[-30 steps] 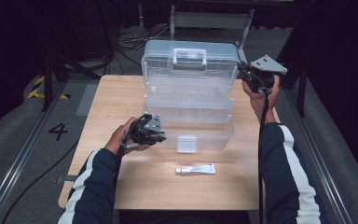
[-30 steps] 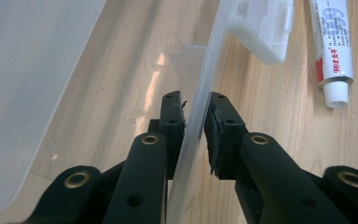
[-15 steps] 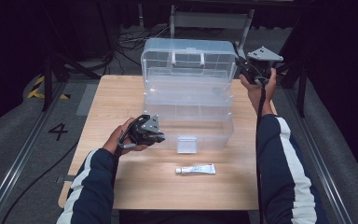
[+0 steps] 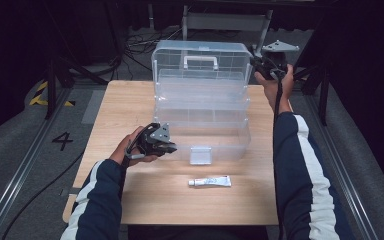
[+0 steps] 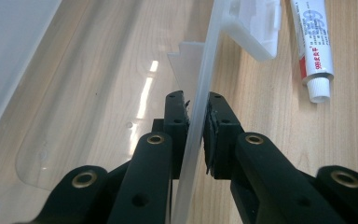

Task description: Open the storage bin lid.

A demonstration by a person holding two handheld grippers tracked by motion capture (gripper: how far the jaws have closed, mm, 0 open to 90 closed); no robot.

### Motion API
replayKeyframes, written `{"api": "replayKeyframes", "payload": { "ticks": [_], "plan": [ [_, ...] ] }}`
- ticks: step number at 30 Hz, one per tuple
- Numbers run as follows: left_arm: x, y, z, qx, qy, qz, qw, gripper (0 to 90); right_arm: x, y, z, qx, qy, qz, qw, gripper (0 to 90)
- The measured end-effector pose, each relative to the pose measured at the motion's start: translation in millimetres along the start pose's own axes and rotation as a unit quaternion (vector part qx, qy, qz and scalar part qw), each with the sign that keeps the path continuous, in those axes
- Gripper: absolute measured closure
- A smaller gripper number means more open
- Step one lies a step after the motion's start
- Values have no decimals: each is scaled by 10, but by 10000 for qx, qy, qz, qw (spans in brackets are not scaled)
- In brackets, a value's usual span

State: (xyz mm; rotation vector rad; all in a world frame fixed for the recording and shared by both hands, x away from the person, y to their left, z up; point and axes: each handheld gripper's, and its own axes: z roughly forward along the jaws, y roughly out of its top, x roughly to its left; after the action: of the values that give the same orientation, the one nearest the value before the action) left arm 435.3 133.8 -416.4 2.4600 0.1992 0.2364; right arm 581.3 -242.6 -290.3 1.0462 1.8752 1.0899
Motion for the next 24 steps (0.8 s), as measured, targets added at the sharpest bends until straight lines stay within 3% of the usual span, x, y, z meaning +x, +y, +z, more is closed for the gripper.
{"api": "replayKeyframes", "payload": {
  "ticks": [13,24],
  "plan": [
    [-44,-53,-36,-73,9,23,10000,811,-97,97,163,421,240,137,9987,845],
    [-72,-91,-51,-172,27,-32,9998,802,-129,101,283,570,307,244,9976,839]
  ]
}}
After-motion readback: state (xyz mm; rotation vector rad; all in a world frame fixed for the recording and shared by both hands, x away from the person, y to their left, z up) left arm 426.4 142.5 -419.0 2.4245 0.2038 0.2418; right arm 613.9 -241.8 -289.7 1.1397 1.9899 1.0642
